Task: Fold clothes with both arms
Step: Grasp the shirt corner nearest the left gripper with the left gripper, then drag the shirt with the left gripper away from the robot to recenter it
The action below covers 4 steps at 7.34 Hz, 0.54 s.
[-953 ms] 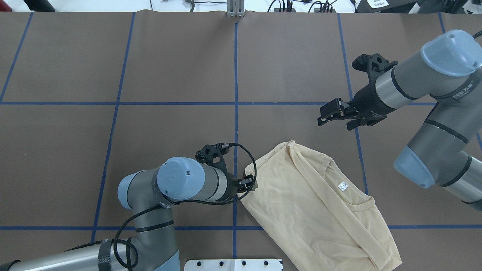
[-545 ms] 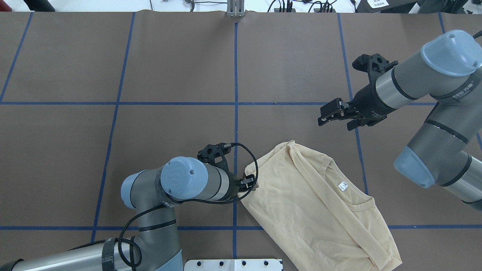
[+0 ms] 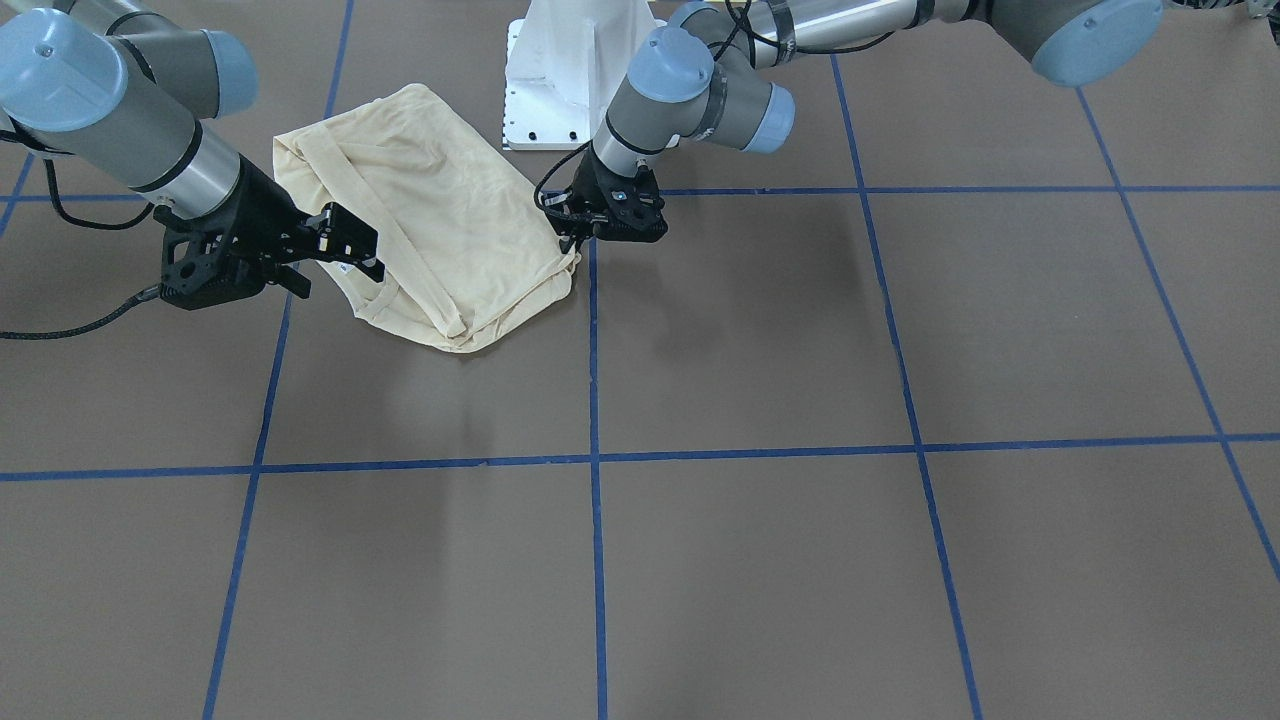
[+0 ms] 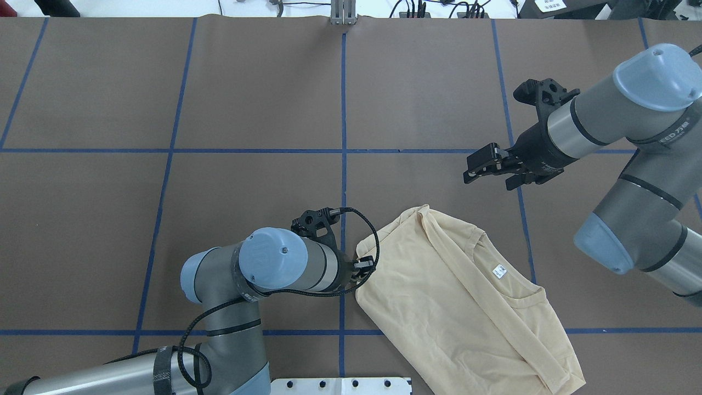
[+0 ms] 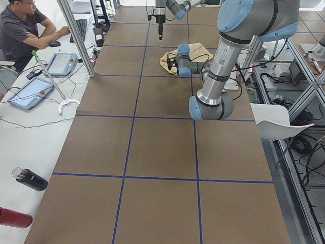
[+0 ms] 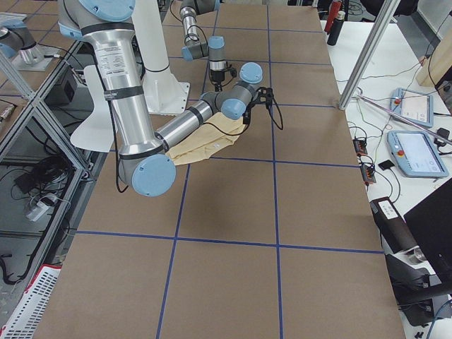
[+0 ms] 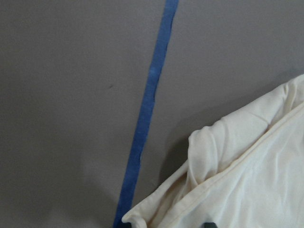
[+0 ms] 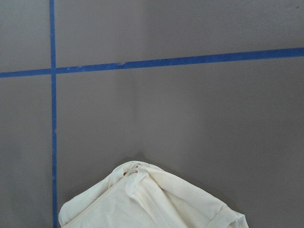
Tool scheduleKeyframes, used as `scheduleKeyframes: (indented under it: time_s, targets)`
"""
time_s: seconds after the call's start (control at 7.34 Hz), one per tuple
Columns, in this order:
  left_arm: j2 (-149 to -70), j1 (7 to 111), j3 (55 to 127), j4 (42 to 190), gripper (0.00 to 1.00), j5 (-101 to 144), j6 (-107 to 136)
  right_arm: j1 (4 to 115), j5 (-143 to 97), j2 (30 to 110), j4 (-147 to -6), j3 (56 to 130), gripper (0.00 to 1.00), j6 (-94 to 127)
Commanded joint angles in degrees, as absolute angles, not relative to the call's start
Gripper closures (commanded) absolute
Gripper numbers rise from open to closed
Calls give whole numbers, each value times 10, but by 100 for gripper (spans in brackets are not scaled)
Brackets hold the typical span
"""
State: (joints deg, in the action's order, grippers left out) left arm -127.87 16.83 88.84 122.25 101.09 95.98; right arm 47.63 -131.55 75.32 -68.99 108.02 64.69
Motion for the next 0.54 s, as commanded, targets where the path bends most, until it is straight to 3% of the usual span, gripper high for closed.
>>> scheduleKeyframes:
  time_s: [0.0, 0.41]
  targets:
    - [-1280, 175, 893, 1221, 100, 1013, 961, 476, -1315, 754, -690, 1080, 0, 647]
    - [-1280, 235, 896, 1213, 100, 1018, 956, 481, -1314, 757, -689, 1081, 0, 647]
